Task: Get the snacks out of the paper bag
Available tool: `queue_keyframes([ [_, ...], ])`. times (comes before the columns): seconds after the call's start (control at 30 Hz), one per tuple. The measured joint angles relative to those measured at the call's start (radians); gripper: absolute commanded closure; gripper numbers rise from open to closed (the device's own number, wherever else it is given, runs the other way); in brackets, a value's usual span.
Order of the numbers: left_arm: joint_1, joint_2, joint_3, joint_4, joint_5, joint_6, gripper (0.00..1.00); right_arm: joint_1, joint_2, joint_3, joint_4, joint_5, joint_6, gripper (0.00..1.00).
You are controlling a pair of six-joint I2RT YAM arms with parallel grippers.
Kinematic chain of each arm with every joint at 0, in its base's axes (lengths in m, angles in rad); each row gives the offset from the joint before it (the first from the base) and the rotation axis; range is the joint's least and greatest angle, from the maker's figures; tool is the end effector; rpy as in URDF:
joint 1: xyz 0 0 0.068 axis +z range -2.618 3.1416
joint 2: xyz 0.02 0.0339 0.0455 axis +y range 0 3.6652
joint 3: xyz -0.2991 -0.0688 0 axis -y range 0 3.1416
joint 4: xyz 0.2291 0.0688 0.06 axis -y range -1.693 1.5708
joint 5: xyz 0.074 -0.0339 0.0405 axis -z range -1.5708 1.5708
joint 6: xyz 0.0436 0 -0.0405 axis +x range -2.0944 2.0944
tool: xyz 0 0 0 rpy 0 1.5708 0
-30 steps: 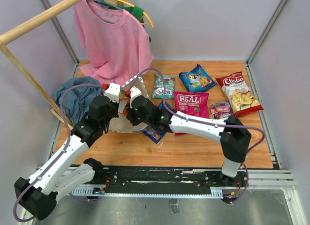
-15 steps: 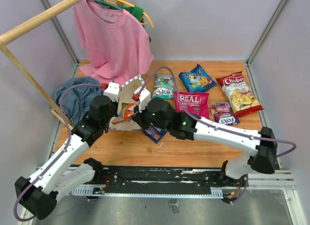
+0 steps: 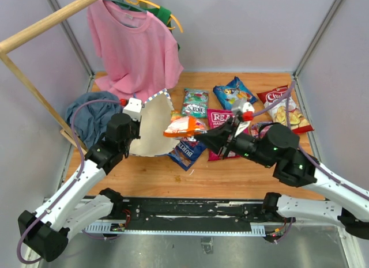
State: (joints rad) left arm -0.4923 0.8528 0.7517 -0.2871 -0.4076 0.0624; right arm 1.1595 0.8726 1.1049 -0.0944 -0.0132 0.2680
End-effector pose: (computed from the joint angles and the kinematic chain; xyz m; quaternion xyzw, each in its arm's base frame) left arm 0.1516 -0.0617 0.3322 0.1141 0.8129 0.0477 0.5692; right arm 0.0608 0.1408 0.4699 -0.2876 0.5904 0.4970 0.5672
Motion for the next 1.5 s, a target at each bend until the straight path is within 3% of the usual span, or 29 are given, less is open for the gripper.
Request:
queue_keyframes([
  [0.13, 0.0, 0.0, 0.0, 0.0, 0.002, -0.003, 0.99, -0.111, -0.042, 0.005, -0.015, -0.034, 0.072, 0.99],
  [0.27, 0.0, -0.003, 0.0, -0.002, 0.002, -0.004, 0.99, -0.354, -0.026, -0.033, -0.017, -0.159, 0.237, 0.99],
  [0.47, 0.0, -0.022, 0.0, -0.006, 0.005, -0.006, 0.99, -0.746, -0.027, -0.372, 0.145, -0.438, 0.641, 0.99],
  [0.6, 0.001, -0.026, 0.0, -0.007, 0.01, -0.007, 0.99, -0.924, 0.026, -0.493, 0.24, -0.595, 0.861, 0.99],
  [0.9, 0.002, -0.047, -0.005, -0.007, 0.013, -0.007, 0.99, -1.072, 0.185, -0.489, 0.323, -0.761, 1.096, 0.99],
  [1.13, 0.002, -0.047, -0.008, -0.007, 0.017, -0.008, 0.99, -1.164, 0.246, -0.492, 0.27, -0.831, 1.137, 0.99],
  [1.37, 0.002, -0.047, -0.01, -0.007, 0.021, -0.008, 0.99, -1.272, 0.453, -0.466, 0.171, -0.911, 1.03, 0.81],
  [1.43, 0.002, -0.048, -0.011, -0.007, 0.024, -0.011, 0.99, -1.283, 0.564, -0.428, 0.163, -0.935, 0.988, 0.59],
  [1.5, 0.002, -0.048, -0.013, -0.007, 0.027, -0.013, 0.99, -1.29, 0.665, -0.375, 0.156, -0.958, 0.947, 0.26],
])
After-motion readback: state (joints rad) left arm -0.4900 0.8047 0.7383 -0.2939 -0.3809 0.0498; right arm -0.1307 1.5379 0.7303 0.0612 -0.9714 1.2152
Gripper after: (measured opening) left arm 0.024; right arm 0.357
